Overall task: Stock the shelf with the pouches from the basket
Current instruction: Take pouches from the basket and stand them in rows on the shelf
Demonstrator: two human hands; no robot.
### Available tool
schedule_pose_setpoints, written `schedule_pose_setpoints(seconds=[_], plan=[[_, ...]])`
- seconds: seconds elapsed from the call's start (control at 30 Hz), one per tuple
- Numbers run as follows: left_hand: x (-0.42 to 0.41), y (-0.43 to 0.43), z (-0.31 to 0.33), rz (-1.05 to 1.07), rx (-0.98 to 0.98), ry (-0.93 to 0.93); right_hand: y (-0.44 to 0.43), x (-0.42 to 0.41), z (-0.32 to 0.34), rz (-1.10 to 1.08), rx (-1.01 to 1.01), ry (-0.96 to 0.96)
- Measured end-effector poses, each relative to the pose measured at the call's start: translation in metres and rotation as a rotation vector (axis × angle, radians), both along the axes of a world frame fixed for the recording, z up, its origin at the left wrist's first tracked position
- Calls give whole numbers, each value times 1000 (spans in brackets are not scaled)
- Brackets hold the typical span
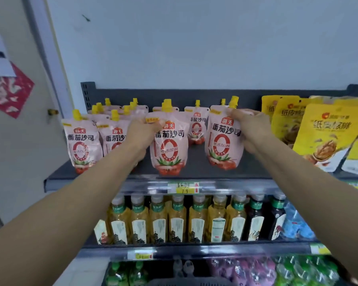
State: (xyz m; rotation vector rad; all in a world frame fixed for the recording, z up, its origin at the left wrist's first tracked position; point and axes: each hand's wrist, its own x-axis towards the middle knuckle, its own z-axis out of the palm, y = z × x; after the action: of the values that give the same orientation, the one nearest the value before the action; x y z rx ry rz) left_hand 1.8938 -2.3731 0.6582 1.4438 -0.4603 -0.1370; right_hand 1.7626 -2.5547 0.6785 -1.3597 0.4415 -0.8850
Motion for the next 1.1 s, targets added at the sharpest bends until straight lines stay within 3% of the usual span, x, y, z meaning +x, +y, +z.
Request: schedule_pose_setpoints(seconds=[0.6, 0.83, 1.1], plan=[[63, -41, -33, 127, -38, 177, -64, 95, -34, 311, -93, 152], [63, -40, -68, -7, 177, 200, -74, 97, -70, 426, -170, 445], [79, -47, -74, 121, 214, 132, -76, 113, -81, 312, -241, 432]])
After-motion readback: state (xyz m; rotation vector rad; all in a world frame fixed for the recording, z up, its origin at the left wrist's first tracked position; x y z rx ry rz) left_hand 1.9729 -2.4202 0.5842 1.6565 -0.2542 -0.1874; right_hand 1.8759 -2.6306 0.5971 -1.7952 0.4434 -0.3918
